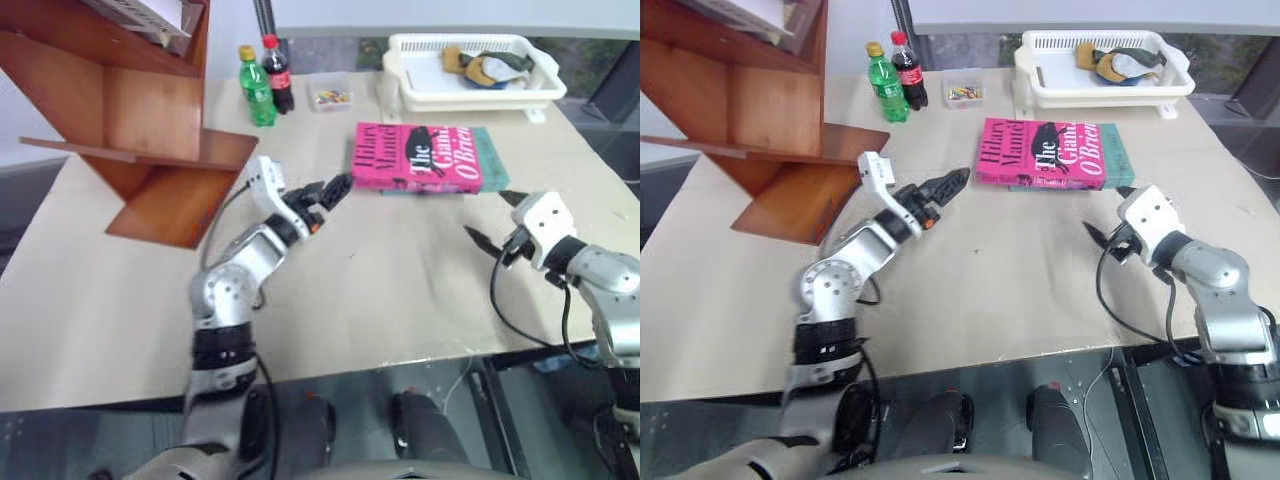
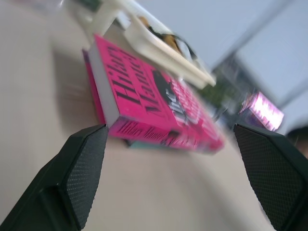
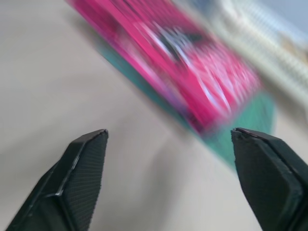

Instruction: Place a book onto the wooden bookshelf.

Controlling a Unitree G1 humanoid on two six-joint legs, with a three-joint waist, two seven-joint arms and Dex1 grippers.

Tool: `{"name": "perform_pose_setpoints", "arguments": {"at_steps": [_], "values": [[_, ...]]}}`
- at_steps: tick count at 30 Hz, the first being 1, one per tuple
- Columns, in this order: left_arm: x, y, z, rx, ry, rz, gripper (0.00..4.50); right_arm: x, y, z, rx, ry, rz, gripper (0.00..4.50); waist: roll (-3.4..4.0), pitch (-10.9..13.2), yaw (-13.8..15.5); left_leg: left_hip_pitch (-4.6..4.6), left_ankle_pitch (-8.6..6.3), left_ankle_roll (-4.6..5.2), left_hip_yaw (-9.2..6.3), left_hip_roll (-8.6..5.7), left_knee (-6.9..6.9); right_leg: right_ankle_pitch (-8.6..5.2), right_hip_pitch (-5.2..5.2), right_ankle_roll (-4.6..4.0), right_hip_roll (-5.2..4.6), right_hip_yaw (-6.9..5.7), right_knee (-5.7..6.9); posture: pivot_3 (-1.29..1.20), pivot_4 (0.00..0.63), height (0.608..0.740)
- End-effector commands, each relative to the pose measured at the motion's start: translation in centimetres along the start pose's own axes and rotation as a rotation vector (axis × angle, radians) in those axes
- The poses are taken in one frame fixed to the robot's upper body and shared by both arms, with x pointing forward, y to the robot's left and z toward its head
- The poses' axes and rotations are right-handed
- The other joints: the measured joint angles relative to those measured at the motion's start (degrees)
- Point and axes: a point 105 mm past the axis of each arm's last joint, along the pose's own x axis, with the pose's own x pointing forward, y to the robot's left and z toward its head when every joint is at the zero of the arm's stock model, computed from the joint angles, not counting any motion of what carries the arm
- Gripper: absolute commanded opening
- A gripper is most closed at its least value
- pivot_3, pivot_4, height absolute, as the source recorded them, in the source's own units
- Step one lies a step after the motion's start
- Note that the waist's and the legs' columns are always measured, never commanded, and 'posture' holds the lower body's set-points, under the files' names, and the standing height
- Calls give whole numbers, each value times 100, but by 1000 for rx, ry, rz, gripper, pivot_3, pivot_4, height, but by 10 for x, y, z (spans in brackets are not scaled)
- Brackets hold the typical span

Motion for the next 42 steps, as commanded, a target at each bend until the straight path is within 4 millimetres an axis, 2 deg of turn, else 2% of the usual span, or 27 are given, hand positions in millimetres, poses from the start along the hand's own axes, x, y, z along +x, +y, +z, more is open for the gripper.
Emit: {"name": "perform_pose_setpoints", "arguments": {"at_steps": [1, 6, 9, 13, 20, 28, 42], "values": [[9, 8, 5, -108, -42, 39, 4500, -14, 3, 31, -43, -46, -27, 4309, -1, 0, 4, 1, 0, 0, -1, -2, 2, 0, 3, 0, 0, -2, 0, 0, 150, 740], [27, 11, -7, -219, -40, 60, 4500, -27, 21, 52, 46, -76, -21, 4309, -2, 1, 45, 0, 2, -2, -11, -7, 10, 0, 8, 0, 3, -11, 0, 0, 150, 740], [42, 6, -16, -270, -41, 38, 4500, -37, 32, 55, 127, -57, -4, 4309, -3, 2, 114, -2, 2, -2, -19, -24, 17, 0, 17, 0, 0, -18, -6, 0, 150, 740], [60, -9, -27, -310, -22, 1, 4500, -48, 36, 56, 204, -39, -29, 4309, -4, 2, 155, 1, 1, 0, -31, -37, 26, -1, 36, 0, -4, -27, -22, 0, 150, 740], [76, -18, -39, -330, -2, -13, 4500, -62, 42, 57, 243, -10, -48, 4309, -3, 2, 156, 3, 1, 0, -63, -38, 25, -2, 55, 1, -1, -55, -32, 0, 150, 740], [91, -24, -44, -412, -14, -15, 4500, -68, 40, 55, 242, 13, -81, 4309, -4, 3, 154, 3, 1, 1, -78, -45, 28, -2, 67, 2, -3, -68, -42, 0, 150, 740], [100, -34, -60, -549, 24, -14, 4500, -71, 39, 54, 229, 36, -105, 4309, -4, 3, 152, 2, 1, 2, -99, -45, 27, -2, 88, 4, -4, -91, -63, 0, 150, 740]]}}
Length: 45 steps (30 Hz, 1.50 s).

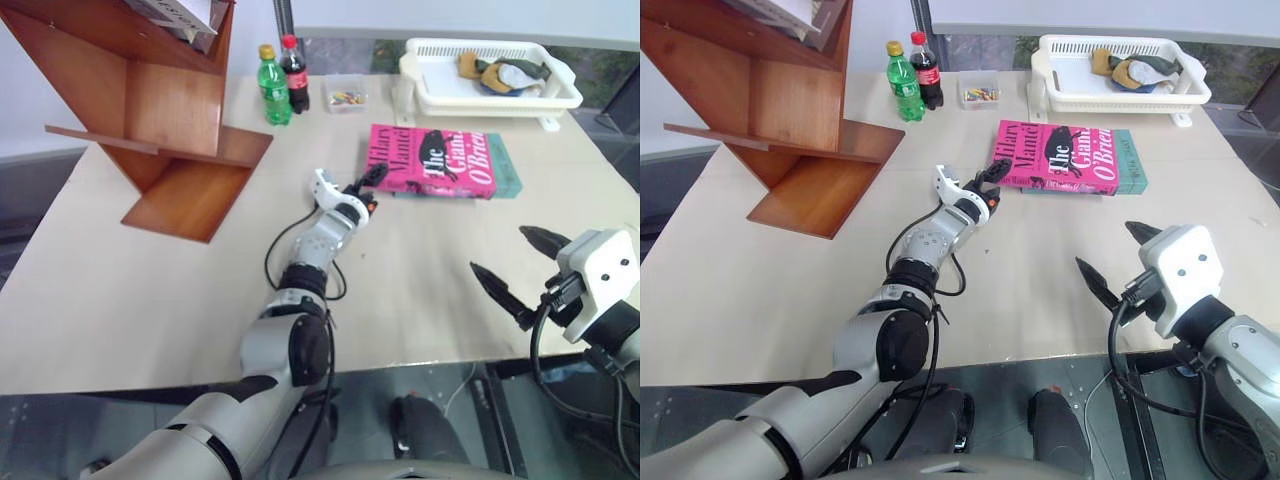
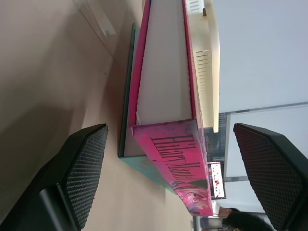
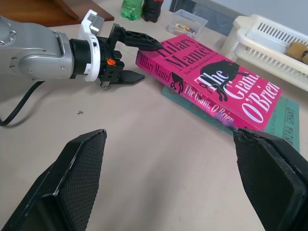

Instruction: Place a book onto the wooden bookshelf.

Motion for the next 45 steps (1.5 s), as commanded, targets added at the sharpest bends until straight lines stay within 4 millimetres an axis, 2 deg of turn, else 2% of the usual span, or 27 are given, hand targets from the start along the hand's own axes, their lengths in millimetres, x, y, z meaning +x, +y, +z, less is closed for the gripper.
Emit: {"name": "perform_pose_setpoints", "arguments": {"at_steps": [1, 15, 20, 32, 33, 35, 36, 44, 45], "values": [[12, -32, -36, -78, 71, -82, 4500, -4, 0, 13, -47, -51, -16, 4309, 0, 0, 0, 0, 0, 0, 0, 0, 0, 0, 0, 0, 0, 0, 0, 0, 150, 740], [7, -46, -73, -146, 186, -109, 4500, -4, 0, 13, -45, -44, -23, 4309, 0, 0, 5, -2, 1, -1, -9, 0, 0, 0, 4, 0, -2, -9, -4, 0, 150, 740], [7, -47, -74, -153, 191, -108, 4500, -4, 0, 13, -47, -44, -26, 4309, 0, 0, 6, -2, 1, -1, -9, -1, 0, 0, 4, 0, -2, -9, -6, 0, 150, 740], [7, -33, -73, -172, 172, -39, 4500, -3, 0, 13, -51, -41, -30, 4309, 0, 0, 6, -2, 1, -1, -9, -1, 0, 0, 4, 0, -2, -10, -6, 0, 150, 740], [7, -31, -72, -175, 169, -34, 3982, -3, 0, 13, -51, -41, -31, 4500, 0, 0, 6, -2, 1, -1, -10, -1, 0, 0, 4, 0, -2, -10, -6, 0, 150, 740], [7, -30, -72, -177, 165, -28, 3620, -3, 0, 13, -52, -41, -31, 4500, 0, 0, 6, -2, 1, -1, -9, -1, 0, 0, 4, 0, -2, -10, -6, 0, 150, 740], [7, -30, -72, -166, 167, -24, 3251, -3, 0, 13, -52, -41, -32, 4500, 0, 0, 6, -3, 1, -1, -9, -1, 0, 0, 5, 0, -2, -10, -6, 0, 150, 740], [7, -27, -71, -167, 160, -10, 3251, -2, 0, 13, -53, -42, -33, 4500, 0, 0, 6, -2, 1, -1, -9, -1, 0, 0, 5, 0, -2, -10, -6, 0, 150, 740], [7, -26, -71, -168, 159, -8, 2729, -2, 0, 13, -53, -43, -33, 4500, 0, 0, 5, -2, 1, -1, -9, -1, 0, 0, 5, 0, -2, -10, -6, 0, 150, 740]]}}
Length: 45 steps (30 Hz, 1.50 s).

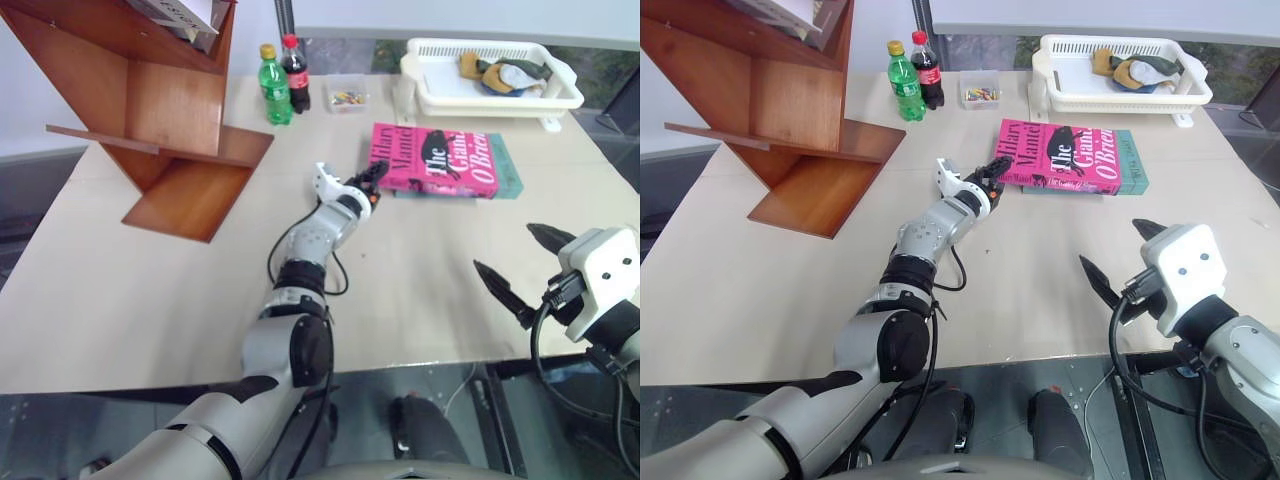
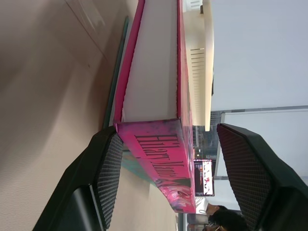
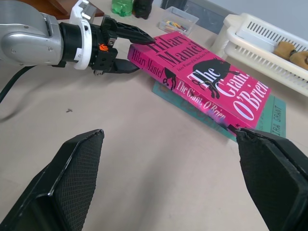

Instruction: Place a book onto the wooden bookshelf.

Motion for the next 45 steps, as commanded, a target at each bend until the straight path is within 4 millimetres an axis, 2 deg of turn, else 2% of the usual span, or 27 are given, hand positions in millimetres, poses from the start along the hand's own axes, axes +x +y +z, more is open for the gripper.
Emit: {"name": "perform_pose_setpoints", "arguments": {"at_steps": [1, 2, 3, 13, 18, 21, 25, 27, 34, 40, 45], "values": [[9, -10, -70, -123, 124, -37, 2503, -2, 3, 12, -36, -52, 3, 4500, 0, 0, 0, 0, 0, 0, 0, 0, 0, 0, 0, 0, 0, 0, 0, 0, 150, 740], [9, -10, -70, -123, 124, -38, 1944, -1, 3, 12, -36, -52, 2, 4500, 0, 0, 0, 0, 0, 0, 0, 0, 0, 0, 0, 0, 0, 0, 0, 0, 150, 740], [9, -10, -70, -119, 124, -39, 1683, -1, 3, 12, -36, -53, 2, 4500, 0, 0, 0, 0, 0, 0, 0, 0, 0, 0, 0, 0, 0, 0, 0, 0, 150, 740], [7, -9, -67, -122, 124, -43, 1683, -1, 3, 12, -40, -53, 1, 4500, 1, -1, 0, 2, 0, 0, -1, 0, 0, 0, 2, 0, 0, -1, 0, 0, 150, 740], [-8, -34, -41, -104, 115, -195, 1683, 1, 2, 14, -43, -58, 0, 4500, 1, 0, -14, 1, 0, 0, -1, 0, 0, 0, 1, 0, 0, -1, 0, 0, 150, 740], [-21, -47, -23, -31, 104, -270, 1683, 2, 1, 14, -44, -63, 0, 4500, 1, 0, -4, 1, 6, -11, -4, 2, 0, 0, 1, 0, 0, -1, 0, 0, 150, 740], [-47, -71, 9, 181, 86, -394, 1683, 4, 0, 15, -42, -71, 4, 4500, 2, 0, -4, 0, 12, -21, -4, 1, 0, 0, 2, 0, -1, -1, -1, 0, 150, 740], [-61, -82, 19, 258, 88, -451, 1683, 5, 0, 15, -40, -78, 5, 4500, 2, 0, -22, 0, 13, -23, -4, 1, 0, 0, 1, -1, -1, -1, 0, 0, 150, 740], [-106, -117, 50, 703, 64, -587, 1683, 8, -4, 21, 11, -128, 17, 4500, 8, -3, -18, 6, 15, -26, -4, 5, 0, 0, 2, -2, 3, -1, 4, 0, 150, 740], [-128, -118, 56, 1362, 52, -611, 1683, 7, -14, 29, 72, -183, 32, 4500, 11, -3, -9, 7, 15, -26, 2, 2, -4, -1, 3, -3, 1, 1, -1, 0, 150, 740], [-143, -126, 65, 1730, -42, -657, 1683, 12, -20, 26, 83, -182, 46, 4500, 10, -2, -2, 4, 12, -21, 1, 7, -4, -1, 5, -4, -2, -1, -9, 0, 150, 740]]}}
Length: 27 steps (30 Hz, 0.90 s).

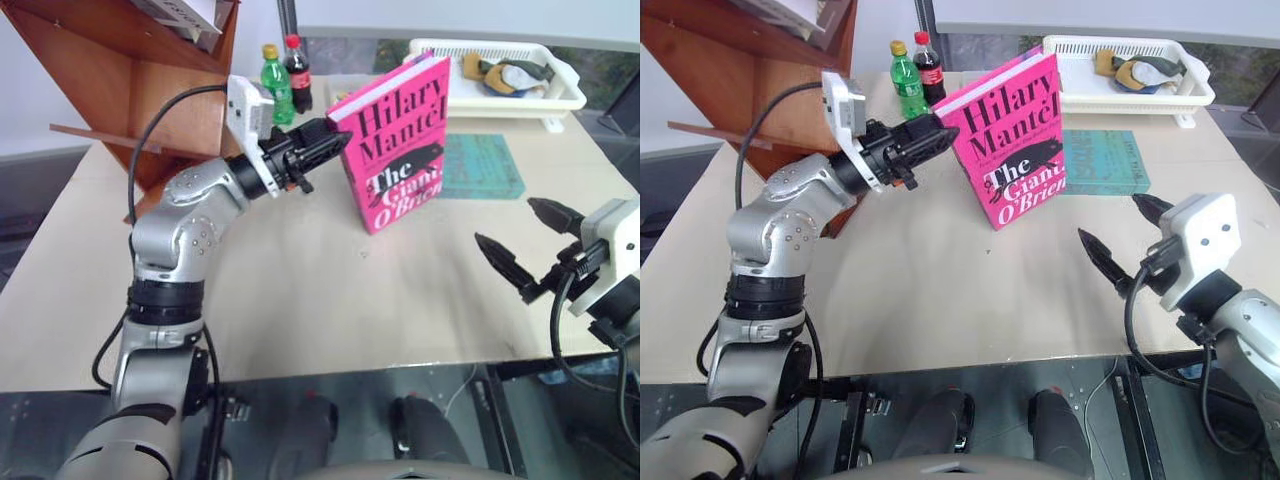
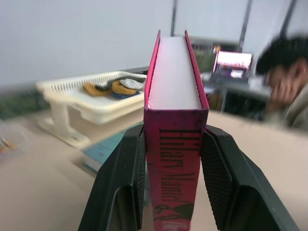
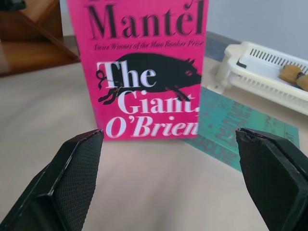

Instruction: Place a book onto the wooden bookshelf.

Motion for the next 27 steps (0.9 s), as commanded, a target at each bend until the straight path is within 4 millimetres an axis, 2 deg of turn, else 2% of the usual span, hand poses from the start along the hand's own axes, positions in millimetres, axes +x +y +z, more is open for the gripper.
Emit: {"name": "perform_pose_setpoints", "arguments": {"at_steps": [1, 5, 9, 14, 18, 23, 27], "values": [[-7, -8, 32, 380, -55, -41, 1683, 2, -5, 7, -19, -43, 7, 4500, 0, 1, -4, 0, -3, 5, 0, 1, 0, 0, 0, 0, 0, 0, 0, 0, 150, 740], [-13, -15, 46, 666, -84, -66, 1683, 8, -5, 4, -8, -52, 34, 4500, 2, 2, -11, 0, -9, 16, 5, 9, -1, 0, -2, 0, 0, 1, -2, 0, 150, 740], [-18, -24, 69, 1037, -130, -94, 1683, 19, -6, 3, 1, -65, 75, 4500, 1, 3, -12, -2, -10, 18, 6, 10, -1, 1, -2, 1, -2, 1, -4, 0, 150, 740], [-25, -28, 77, 1296, -117, -143, 1683, 26, -11, -1, 2, -67, 100, 4500, 1, 4, -2, -4, -12, 21, 2, 7, -1, 1, -1, 2, -3, -5, -6, 0, 150, 740], [-42, -19, 84, 1446, -16, -145, 1683, 34, -12, -2, 17, -85, 128, 4500, 4, 7, -46, -4, -13, 22, 5, 5, -1, 1, -3, 2, -1, -5, -5, 0, 150, 740], [-64, -14, 96, 1482, 68, -96, 1683, 39, -14, 4, 26, -124, 171, 4500, 13, 14, -145, -3, -13, 23, 0, 10, -3, 1, -3, 3, 0, -11, -3, 0, 150, 740], [-77, -32, 99, 1426, 97, -114, 1683, 46, -12, 9, 41, -148, 253, 4500, 18, 22, -168, -4, -14, 24, 7, 28, -3, 1, -4, 3, -1, -9, -4, 0, 150, 740]]}}
